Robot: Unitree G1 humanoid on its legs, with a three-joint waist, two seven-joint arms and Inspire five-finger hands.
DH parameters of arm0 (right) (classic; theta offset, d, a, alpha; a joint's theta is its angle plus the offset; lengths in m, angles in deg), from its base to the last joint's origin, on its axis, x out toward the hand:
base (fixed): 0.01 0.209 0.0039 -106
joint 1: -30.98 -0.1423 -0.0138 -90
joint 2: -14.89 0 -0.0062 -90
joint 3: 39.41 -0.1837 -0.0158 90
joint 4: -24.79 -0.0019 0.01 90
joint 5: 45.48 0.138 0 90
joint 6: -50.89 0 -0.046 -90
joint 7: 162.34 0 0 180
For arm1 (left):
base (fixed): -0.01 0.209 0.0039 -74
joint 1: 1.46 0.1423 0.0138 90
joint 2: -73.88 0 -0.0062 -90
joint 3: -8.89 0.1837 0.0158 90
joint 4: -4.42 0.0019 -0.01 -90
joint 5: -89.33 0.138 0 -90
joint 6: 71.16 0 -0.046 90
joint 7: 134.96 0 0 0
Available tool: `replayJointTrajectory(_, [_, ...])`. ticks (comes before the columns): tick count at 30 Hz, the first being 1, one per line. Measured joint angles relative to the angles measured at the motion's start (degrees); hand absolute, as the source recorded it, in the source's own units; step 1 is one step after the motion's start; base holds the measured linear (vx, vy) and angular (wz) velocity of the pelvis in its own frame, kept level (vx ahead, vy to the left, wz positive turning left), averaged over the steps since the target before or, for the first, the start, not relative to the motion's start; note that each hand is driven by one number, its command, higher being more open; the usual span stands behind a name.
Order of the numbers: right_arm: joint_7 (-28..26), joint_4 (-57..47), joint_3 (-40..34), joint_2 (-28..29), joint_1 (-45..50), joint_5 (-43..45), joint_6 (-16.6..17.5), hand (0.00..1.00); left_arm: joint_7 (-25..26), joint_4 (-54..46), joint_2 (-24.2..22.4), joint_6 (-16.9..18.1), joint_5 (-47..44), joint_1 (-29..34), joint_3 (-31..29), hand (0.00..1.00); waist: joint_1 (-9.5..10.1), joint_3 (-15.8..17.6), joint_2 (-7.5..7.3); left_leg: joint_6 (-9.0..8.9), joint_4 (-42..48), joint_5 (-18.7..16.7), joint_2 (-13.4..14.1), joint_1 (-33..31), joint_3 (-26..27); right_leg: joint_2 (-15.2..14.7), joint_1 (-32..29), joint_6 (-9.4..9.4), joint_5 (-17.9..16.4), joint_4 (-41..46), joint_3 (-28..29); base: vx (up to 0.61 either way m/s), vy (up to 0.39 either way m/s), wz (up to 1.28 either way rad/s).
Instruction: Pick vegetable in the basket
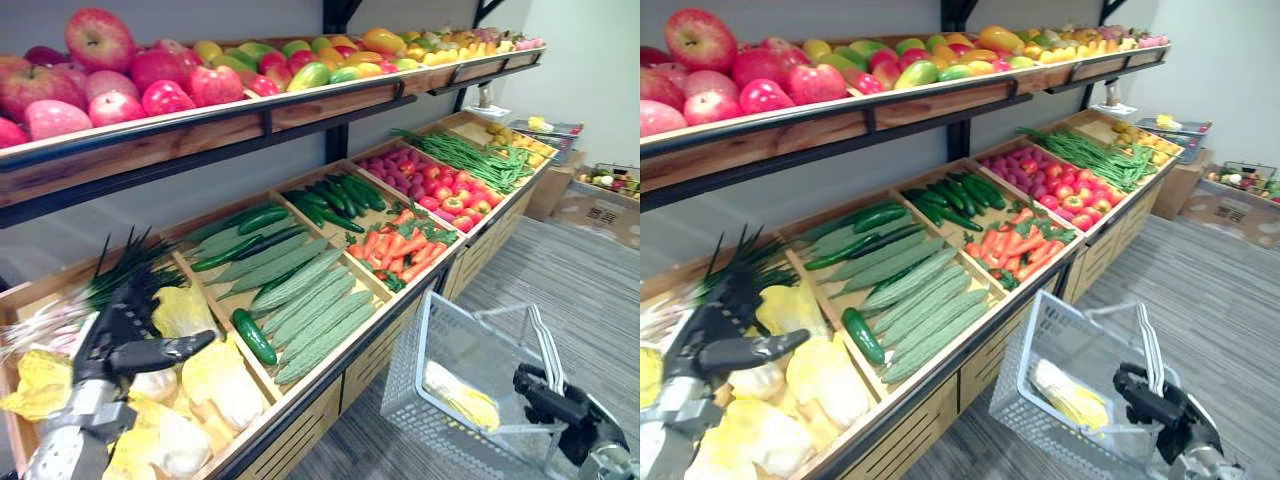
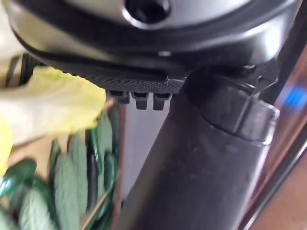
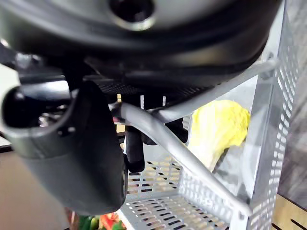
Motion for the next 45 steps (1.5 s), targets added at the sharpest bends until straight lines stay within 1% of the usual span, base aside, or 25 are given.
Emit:
replayJointTrajectory(1, [0.86,1.34,0.00,0.53,0.20,-0.01,0.15,0.00,2.33,0.81,-0.69,0.91,1.34,0.15,-2.28,1.00,0.07,0.04,0.15,0.12,-0.07,0.09,-0.22,-0.10,-0.78,-0.31,0.46,0.00,0.00,-0.30,-0.73,0.02,0.020,0.38])
replayJointTrajectory(3, [1.80,3.12,-0.01,1.33,0.35,-0.02,0.64,0.00,4.90,1.08,-1.97,1.80,1.59,0.58,-5.60,1.00,0.30,-0.03,0.26,0.21,-0.13,0.14,-0.41,-0.10,-1.48,-0.63,0.96,-0.13,-0.10,-0.47,-1.61,0.02,0.026,0.27])
replayJointTrajectory(4, [2.77,4.24,-0.02,2.46,0.63,-0.09,1.31,0.00,7.60,1.18,-2.88,3.30,1.59,1.02,-8.26,1.00,0.77,-0.03,0.26,0.30,-0.15,0.20,-0.62,-0.11,-2.15,-0.92,1.42,-0.14,-0.17,-0.66,-2.30,0.01,0.024,0.25])
replayJointTrajectory(5, [3.15,4.61,-0.02,2.98,0.67,-0.10,1.62,0.00,8.58,1.33,-3.07,3.94,1.59,1.32,-9.28,1.00,0.89,-0.04,0.26,0.35,-0.15,0.22,-0.69,-0.15,-2.50,-1.04,1.57,-0.15,-0.23,-0.68,-2.73,0.00,0.022,0.25])
replayJointTrajectory(7, [4.65,4.96,-0.02,4.81,0.94,-0.11,2.08,0.00,10.54,3.30,-4.29,6.08,-0.06,1.63,-13.65,1.00,1.56,-0.05,0.27,0.60,-0.17,0.38,-0.99,-0.19,-3.37,-1.44,2.08,-0.14,-0.58,-0.66,-3.72,-0.01,0.010,0.23])
replayJointTrajectory(10, [5.82,5.82,-0.01,6.42,1.41,-0.09,2.90,0.00,12.32,6.89,-5.78,7.87,-1.89,1.86,-16.15,1.00,1.89,-0.61,0.35,0.78,-0.42,0.49,-1.26,-0.12,-4.76,-1.85,2.91,-0.13,-1.10,-0.59,-5.30,-0.03,-0.004,0.29])
replayJointTrajectory(11, [6.11,6.82,0.09,7.36,1.53,-0.08,3.91,0.00,13.91,9.38,-7.14,8.83,-1.97,2.10,-17.29,1.00,2.30,-0.78,0.36,0.85,-0.56,0.54,-1.39,0.09,-5.48,-2.02,3.48,-0.17,-1.33,-0.64,-6.04,-0.02,-0.010,0.21])
replayJointTrajectory(12, [6.26,7.20,0.26,7.67,1.74,-0.04,4.35,0.00,14.49,10.45,-7.60,9.16,-2.02,2.23,-17.56,1.00,2.47,-0.88,0.22,0.87,-0.61,0.56,-1.43,0.06,-5.79,-2.09,3.52,-0.17,-1.49,-0.63,-6.37,-0.02,-0.015,0.24])
replayJointTrajectory(14, [6.55,8.83,0.52,8.96,1.80,0.12,5.05,0.00,16.64,15.00,-10.03,10.50,-2.33,2.91,-18.71,1.00,3.16,-1.52,0.07,0.85,-0.78,0.58,-1.45,-0.09,-6.44,-2.22,3.60,-0.29,-1.91,-0.61,-7.26,-0.01,-0.013,0.19])
replayJointTrajectory(15, [6.55,9.35,0.71,9.28,1.81,0.20,5.39,0.00,17.43,16.15,-10.71,10.89,-2.33,3.02,-18.97,1.00,3.17,-1.63,-0.12,0.85,-0.77,0.61,-1.46,-0.28,-6.78,-2.28,3.60,-0.23,-1.96,-0.61,-7.59,0.02,-0.019,0.22])
replayJointTrajectory(16, [6.58,10.57,1.24,9.70,1.79,0.31,6.11,0.00,19.04,18.30,-12.02,11.41,-2.33,3.20,-19.13,1.00,3.24,-1.94,0.04,0.82,-0.81,0.66,-1.47,-0.35,-7.30,-2.38,3.77,-0.20,-2.15,-0.56,-8.09,0.02,-0.015,0.20])
replayJointTrajectory(20, [6.43,14.75,3.73,9.99,1.63,2.09,7.22,0.00,23.26,26.07,-14.91,11.88,-3.14,3.25,-18.76,1.00,3.48,-2.11,-0.44,0.81,-0.92,0.69,-1.57,-0.16,-8.23,-2.53,4.44,-0.07,-2.75,-0.54,-9.19,0.04,-0.008,0.15])
replayJointTrajectory(23, [5.79,20.80,5.11,10.34,0.12,2.13,8.50,0.00,25.64,34.43,-16.14,12.67,-4.94,2.03,-18.49,1.00,3.49,-2.53,-1.06,0.80,-1.09,0.70,-1.68,-0.21,-8.74,-2.58,4.48,0.08,-3.28,-0.23,-9.68,0.03,-0.002,0.09])
replayJointTrajectory(24, [5.30,24.37,5.11,10.49,-0.90,2.13,9.12,0.00,26.66,39.65,-16.82,13.17,-5.89,0.81,-18.43,1.00,3.49,-2.67,-1.12,0.79,-1.58,0.74,-1.54,0.02,-8.80,-2.66,4.54,0.13,-3.47,-0.12,-9.83,0.02,-0.009,0.03])
replayJointTrajectory(26, [5.00,26.68,5.11,10.50,-1.40,2.13,9.62,0.00,27.53,42.95,-17.49,13.83,-5.99,-0.02,-18.37,1.00,3.48,-2.70,-1.21,0.83,-2.18,0.96,-1.64,0.37,-8.80,-2.77,4.64,0.17,-3.59,-0.11,-9.87,0.01,-0.005,0.02])
replayJointTrajectory(27, [4.79,29.30,5.09,10.51,-1.98,2.14,10.66,0.00,28.03,46.23,-18.02,14.94,-8.30,-0.79,-18.34,1.00,3.46,-2.68,-1.15,0.81,-2.81,1.17,-1.71,0.76,-8.79,-2.82,4.72,0.18,-3.72,-0.08,-9.87,0.00,0.000,0.00])
replayJointTrajectory(28, [4.64,31.14,5.06,10.50,-2.31,2.14,11.14,0.00,28.19,49.01,-18.08,15.32,-10.48,-1.30,-18.32,1.00,3.42,-2.70,-1.02,0.78,-3.15,1.28,-1.73,0.93,-8.79,-2.84,4.77,0.22,-3.81,-0.07,-9.90,0.00,0.000,0.00])
replayJointTrajectory(29, [4.21,33.57,4.98,10.51,-2.86,2.14,12.12,0.00,27.06,52.53,-18.30,16.31,-16.20,-1.86,-18.34,1.00,3.24,-2.65,-1.03,0.76,-3.58,1.36,-1.75,1.07,-8.79,-2.82,5.18,0.22,-3.89,-0.12,-9.92,0.00,0.000,0.00])
replayJointTrajectory(30, [3.91,34.90,4.92,10.53,-3.02,2.17,12.86,0.00,26.48,54.33,-18.55,16.86,-19.03,-2.11,-18.38,1.00,3.15,-2.60,-0.95,0.77,-3.84,1.40,-1.79,1.09,-8.78,-2.84,5.14,0.23,-3.93,-0.17,-9.94,0.00,0.000,0.00])
replayJointTrajectory(32, [2.50,39.33,4.46,10.57,-3.93,2.76,15.88,0.00,25.03,61.58,-20.26,19.52,-25.99,-2.98,-18.66,1.00,2.78,-2.52,-0.35,0.85,-4.71,1.62,-2.19,1.67,-8.71,-2.94,5.38,0.32,-4.01,-0.43,-9.85,0.00,0.000,0.00])
replayJointTrajectory(34, [1.52,43.84,3.45,10.58,-5.06,3.60,18.29,0.00,24.06,65.92,-21.42,20.26,-28.20,-3.17,-18.62,1.00,2.60,-2.58,-0.32,0.87,-5.64,1.95,-2.27,2.21,-8.75,-2.94,5.46,0.31,-4.21,-0.45,-9.88,0.03,0.008,0.02])
replayJointTrajectory(38, [-0.06,53.29,2.66,9.96,-8.63,4.33,21.70,0.00,24.20,73.16,-21.63,19.95,-31.31,-3.42,-16.37,1.00,2.67,-2.39,-0.62,0.87,-6.32,2.27,-2.38,2.86,-8.94,-2.90,5.52,0.29,-4.29,-0.59,-9.96,0.02,0.000,0.01])
replayJointTrajectory(41, [-0.78,56.77,2.78,9.43,-10.24,4.33,22.50,0.00,25.67,73.66,-21.11,19.77,-33.57,-3.78,-15.50,1.00,2.67,-2.35,-0.69,0.95,-6.32,2.32,-2.53,2.86,-9.13,-3.01,5.61,0.27,-4.30,-0.59,-10.10,0.00,0.000,0.00])
replayJointTrajectory(42, [-0.88,58.06,2.77,9.19,-10.89,4.38,22.78,0.00,26.51,74.59,-20.30,19.80,-34.39,-3.98,-14.61,1.00,2.66,-2.32,-0.71,0.99,-6.32,2.35,-2.61,2.84,-9.18,-3.06,5.61,0.26,-4.31,-0.59,-10.13,-0.03,-0.001,0.02])
replayJointTrajectory(45, [-0.98,60.36,2.85,8.60,-11.82,4.41,23.68,0.00,28.49,76.00,-18.75,20.14,-34.47,-4.13,-14.69,1.00,2.60,-2.05,-0.74,1.06,-6.31,2.39,-2.71,2.91,-9.32,-3.13,5.71,0.25,-4.31,-0.57,-10.24,-0.02,-0.002,0.02])
